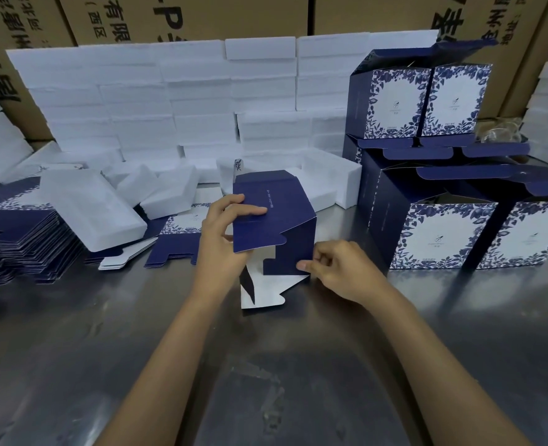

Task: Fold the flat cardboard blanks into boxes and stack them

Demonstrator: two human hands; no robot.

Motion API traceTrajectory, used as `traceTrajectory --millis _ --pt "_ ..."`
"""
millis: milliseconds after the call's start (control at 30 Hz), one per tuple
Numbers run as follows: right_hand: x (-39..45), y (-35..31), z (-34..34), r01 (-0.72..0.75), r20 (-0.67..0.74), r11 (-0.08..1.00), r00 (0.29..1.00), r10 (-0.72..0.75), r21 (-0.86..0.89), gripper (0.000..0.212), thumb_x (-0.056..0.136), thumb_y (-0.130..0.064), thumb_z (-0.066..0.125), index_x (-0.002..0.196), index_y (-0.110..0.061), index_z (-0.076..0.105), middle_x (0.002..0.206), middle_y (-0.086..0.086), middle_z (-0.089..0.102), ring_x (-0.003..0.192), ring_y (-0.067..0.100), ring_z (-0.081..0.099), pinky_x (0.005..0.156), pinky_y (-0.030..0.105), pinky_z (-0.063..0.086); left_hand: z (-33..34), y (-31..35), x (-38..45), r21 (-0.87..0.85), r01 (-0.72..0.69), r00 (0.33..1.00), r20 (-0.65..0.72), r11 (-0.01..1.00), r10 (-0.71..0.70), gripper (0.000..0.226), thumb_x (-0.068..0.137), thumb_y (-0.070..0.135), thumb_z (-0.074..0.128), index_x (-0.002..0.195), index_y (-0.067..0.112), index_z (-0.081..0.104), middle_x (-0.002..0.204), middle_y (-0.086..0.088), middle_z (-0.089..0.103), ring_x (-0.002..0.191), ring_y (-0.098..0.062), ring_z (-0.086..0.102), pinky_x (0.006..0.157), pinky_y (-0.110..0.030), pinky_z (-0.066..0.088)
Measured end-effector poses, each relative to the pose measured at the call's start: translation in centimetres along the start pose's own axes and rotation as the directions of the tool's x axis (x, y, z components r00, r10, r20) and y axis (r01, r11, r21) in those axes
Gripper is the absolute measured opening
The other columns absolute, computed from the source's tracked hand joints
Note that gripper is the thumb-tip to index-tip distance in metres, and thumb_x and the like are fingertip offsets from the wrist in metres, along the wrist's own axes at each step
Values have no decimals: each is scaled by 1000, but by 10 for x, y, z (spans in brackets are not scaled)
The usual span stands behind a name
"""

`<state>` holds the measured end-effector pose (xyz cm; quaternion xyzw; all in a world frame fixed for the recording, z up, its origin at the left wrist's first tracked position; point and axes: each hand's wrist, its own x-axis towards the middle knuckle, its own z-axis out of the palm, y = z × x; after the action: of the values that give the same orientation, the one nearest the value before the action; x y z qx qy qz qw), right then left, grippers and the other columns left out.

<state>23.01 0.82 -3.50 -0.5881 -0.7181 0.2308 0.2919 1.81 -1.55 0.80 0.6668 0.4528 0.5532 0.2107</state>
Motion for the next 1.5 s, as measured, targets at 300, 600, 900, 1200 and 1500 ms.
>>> traceTrajectory --millis 300,600,900,1200,1500 --pt "-1 -7 -7 80 -89 996 993 -78 26 45 91 -41 74 62 -14 51 48 -9 48 51 12 40 48 19 33 0 3 0 -3 9 1000 0 1000 -9 38 79 -9 74 112 10 70 140 -7 48 131 -17 47 81 -7 42" --pt "-3 -17 -18 187 -194 981 966 -173 58 43 93 -44 69 63 -18 50 55 -5 44 55 12 39 55 31 36 1 5 0 -16 24 1000 5 1000 -24 39 78 -9 76 110 13 69 140 -7 49 130 -14 47 80 -5 41" --pt "-10 -32 -32 172 -280 928 957 -78 329 22 87 -37 72 79 -23 56 84 -7 58 75 8 51 73 27 41 2 2 1 -1 -1 1000 9 1000 1 41 78 -9 76 111 15 69 140 -8 48 131 -17 46 79 -3 39" --pt "-17 -51 -21 144 -120 858 988 -97 493 39 94 -29 71 131 -37 63 153 -23 38 143 -4 32 122 40 30 -15 -1 6 85 47 937 343 995 -74 68 75 13 85 131 38 56 154 19 27 133 16 31 88 0 36" --pt "-11 -50 -3 227 -268 802 959 -87 552 27 90 -13 76 113 -28 73 146 -15 47 135 0 46 112 46 42 -5 2 5 -71 179 959 237 981 -158 46 74 34 83 115 48 67 149 29 33 133 19 31 107 -21 37"
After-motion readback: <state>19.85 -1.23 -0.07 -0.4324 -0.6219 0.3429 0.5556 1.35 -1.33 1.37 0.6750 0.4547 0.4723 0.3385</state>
